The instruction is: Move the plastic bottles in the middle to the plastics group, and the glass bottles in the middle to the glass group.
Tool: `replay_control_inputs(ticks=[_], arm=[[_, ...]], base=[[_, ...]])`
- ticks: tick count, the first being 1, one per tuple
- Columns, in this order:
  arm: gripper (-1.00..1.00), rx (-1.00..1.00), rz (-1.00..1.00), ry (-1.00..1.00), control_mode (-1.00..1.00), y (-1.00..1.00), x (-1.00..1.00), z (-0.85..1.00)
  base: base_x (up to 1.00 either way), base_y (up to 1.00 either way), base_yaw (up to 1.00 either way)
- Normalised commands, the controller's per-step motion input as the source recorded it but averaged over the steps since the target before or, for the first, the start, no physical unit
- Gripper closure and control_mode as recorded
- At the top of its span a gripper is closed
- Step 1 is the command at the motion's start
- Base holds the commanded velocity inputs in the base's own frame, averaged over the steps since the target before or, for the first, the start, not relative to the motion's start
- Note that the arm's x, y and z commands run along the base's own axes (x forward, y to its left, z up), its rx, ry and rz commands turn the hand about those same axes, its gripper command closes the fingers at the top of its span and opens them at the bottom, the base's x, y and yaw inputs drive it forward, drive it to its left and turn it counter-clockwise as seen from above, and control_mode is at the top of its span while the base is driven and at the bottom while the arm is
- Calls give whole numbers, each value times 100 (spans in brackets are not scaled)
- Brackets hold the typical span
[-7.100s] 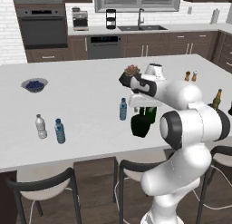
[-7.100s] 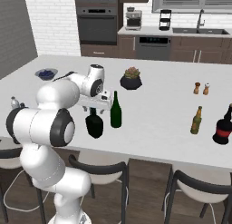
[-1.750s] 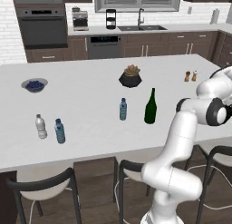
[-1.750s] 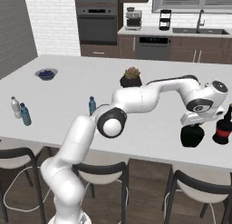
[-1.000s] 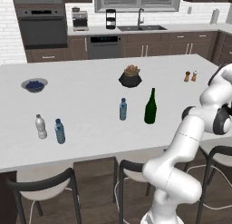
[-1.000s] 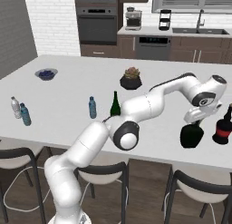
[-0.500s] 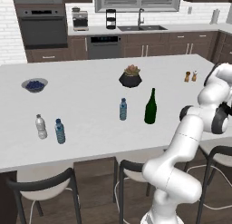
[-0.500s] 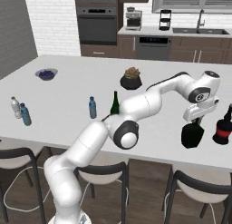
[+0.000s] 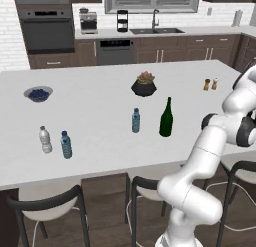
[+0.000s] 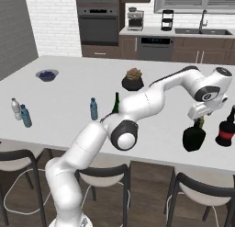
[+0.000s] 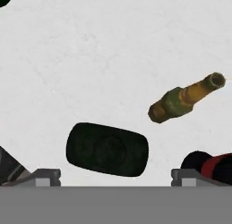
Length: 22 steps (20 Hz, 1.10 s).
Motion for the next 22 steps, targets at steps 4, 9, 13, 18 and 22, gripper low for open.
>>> replay_control_inputs(ticks=[4, 9, 13, 18, 22], arm=[[-100, -1, -3, 3, -100, 72, -35, 26], [-100, -8, -13, 0, -100, 92, -39, 9], [-100, -10, -13, 0, -100, 92, -41, 6], [-100, -22, -4, 0, -100, 96, -42, 0], [-100, -19, 0, 0, -100, 100, -24, 3]], base=[[0, 0, 0], [0, 0, 0], [0, 0, 0], [0, 0, 0], [0, 0, 0]])
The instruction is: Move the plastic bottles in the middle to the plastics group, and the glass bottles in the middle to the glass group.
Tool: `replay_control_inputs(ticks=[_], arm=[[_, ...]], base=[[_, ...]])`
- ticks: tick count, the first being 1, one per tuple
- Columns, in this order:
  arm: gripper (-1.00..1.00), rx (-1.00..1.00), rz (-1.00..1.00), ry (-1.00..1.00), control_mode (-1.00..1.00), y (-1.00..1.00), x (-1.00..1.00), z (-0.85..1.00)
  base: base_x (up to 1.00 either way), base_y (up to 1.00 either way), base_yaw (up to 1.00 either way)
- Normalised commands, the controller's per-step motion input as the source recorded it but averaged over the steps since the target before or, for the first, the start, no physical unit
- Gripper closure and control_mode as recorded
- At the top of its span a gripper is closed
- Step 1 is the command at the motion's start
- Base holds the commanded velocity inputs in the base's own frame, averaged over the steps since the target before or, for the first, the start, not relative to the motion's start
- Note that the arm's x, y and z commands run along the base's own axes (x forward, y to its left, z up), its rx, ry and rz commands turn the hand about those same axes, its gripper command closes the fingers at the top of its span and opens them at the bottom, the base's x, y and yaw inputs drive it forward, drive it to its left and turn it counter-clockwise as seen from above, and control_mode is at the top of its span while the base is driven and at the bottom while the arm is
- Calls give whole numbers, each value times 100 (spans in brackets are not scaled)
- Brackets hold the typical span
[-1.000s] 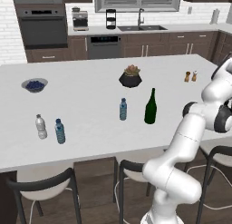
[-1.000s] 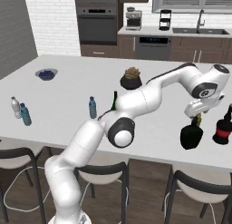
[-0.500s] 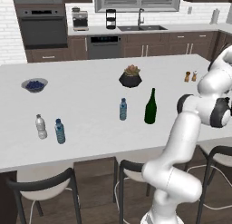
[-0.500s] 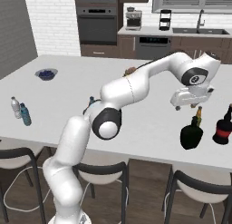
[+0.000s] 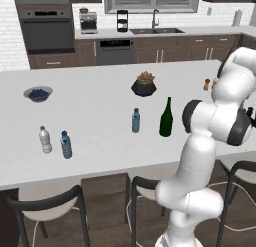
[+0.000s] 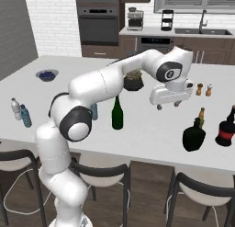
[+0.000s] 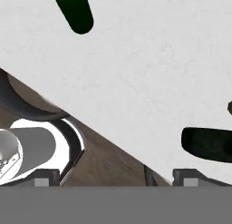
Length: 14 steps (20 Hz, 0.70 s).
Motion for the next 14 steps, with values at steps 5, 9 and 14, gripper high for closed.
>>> replay_control_inputs(ticks=[5, 9, 14], arm=[[-100, -16, 0, 0, -100, 100, -2, 4], [-100, -9, 0, -3, -100, 93, 13, 14], [-100, -8, -13, -3, -100, 80, 26, 18]], base=[[0, 0, 0], [0, 0, 0], [0, 0, 0]])
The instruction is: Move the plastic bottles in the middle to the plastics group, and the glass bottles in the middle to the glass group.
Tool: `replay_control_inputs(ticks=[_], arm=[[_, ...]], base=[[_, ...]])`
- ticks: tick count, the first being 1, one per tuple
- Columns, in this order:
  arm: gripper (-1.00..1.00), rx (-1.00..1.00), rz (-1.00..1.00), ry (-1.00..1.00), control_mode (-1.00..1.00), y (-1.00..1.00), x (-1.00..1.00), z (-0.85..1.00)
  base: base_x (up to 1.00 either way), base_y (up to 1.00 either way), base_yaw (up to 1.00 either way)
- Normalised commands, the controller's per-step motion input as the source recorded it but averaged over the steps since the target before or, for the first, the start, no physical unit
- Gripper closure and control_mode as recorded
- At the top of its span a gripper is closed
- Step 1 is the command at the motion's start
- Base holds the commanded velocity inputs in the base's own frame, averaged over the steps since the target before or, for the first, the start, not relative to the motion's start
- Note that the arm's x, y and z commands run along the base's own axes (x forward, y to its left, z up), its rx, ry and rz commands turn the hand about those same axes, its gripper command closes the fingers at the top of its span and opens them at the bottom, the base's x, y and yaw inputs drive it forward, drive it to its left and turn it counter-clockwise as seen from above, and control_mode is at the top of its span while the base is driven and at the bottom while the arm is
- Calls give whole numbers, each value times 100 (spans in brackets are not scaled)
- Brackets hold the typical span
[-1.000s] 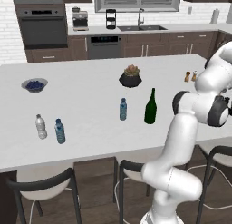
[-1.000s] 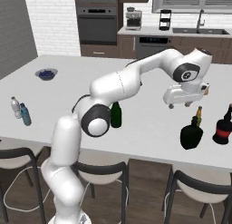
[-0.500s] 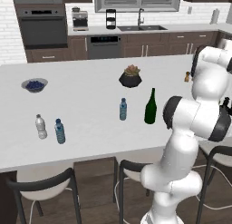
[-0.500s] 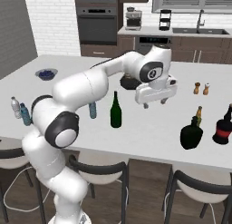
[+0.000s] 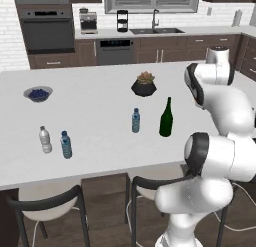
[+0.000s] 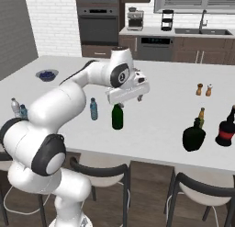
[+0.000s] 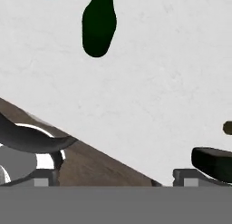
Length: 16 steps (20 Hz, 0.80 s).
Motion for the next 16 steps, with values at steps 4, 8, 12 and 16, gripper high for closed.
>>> replay_control_inputs(ticks=[4, 8, 12, 16], arm=[[-100, 0, -54, 0, -100, 60, 8, 14], [-100, 2, -67, -4, -100, 52, 8, 2], [-100, 17, -51, -11, -100, 36, 21, 0], [-100, 14, -27, -37, -100, 36, 25, 0]], base=[[0, 0, 0], [0, 0, 0], [0, 0, 0], [0, 0, 0]])
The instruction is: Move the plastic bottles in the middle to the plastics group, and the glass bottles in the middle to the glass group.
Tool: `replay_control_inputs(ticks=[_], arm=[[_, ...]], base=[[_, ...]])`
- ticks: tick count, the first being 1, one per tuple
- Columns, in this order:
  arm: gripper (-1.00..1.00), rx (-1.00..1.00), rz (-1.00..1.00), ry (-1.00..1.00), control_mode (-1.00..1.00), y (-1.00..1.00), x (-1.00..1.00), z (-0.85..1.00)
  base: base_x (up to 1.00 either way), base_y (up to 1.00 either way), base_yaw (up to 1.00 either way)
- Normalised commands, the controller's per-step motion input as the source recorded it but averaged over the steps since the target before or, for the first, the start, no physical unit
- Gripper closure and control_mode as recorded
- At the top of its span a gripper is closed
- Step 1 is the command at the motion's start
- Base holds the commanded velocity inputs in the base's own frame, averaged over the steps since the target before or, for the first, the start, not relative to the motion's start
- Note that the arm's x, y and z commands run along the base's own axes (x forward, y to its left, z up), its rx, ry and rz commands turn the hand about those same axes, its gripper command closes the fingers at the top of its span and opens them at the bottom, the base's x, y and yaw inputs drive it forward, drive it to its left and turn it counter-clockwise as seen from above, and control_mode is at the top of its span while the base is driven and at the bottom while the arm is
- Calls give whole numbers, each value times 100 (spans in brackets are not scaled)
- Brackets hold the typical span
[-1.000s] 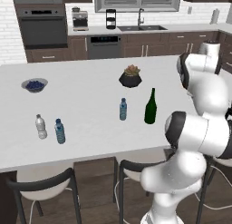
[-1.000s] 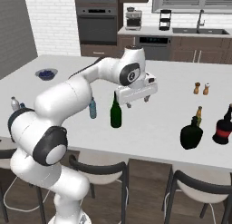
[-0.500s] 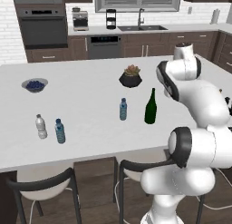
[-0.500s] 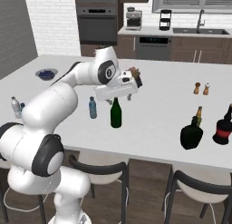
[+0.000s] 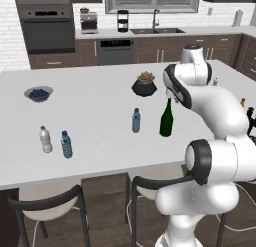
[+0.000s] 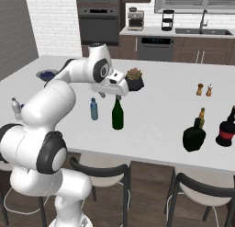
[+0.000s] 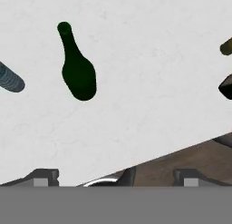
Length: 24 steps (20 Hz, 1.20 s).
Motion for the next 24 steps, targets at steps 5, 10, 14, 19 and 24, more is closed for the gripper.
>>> replay_control_inputs(ticks=[5, 10, 14, 19, 24], arm=[[-100, 4, -6, -36, -100, 22, 20, -3], [-100, 2, 0, -16, -100, 9, 39, -14], [-100, 6, 0, 1, -100, 0, 43, -4], [-100, 1, 0, 1, -100, 1, 39, -1], [-100, -1, 0, -2, -100, 1, 38, -17]], base=[[0, 0, 0], [0, 0, 0], [0, 0, 0], [0, 0, 0], [0, 0, 0]])
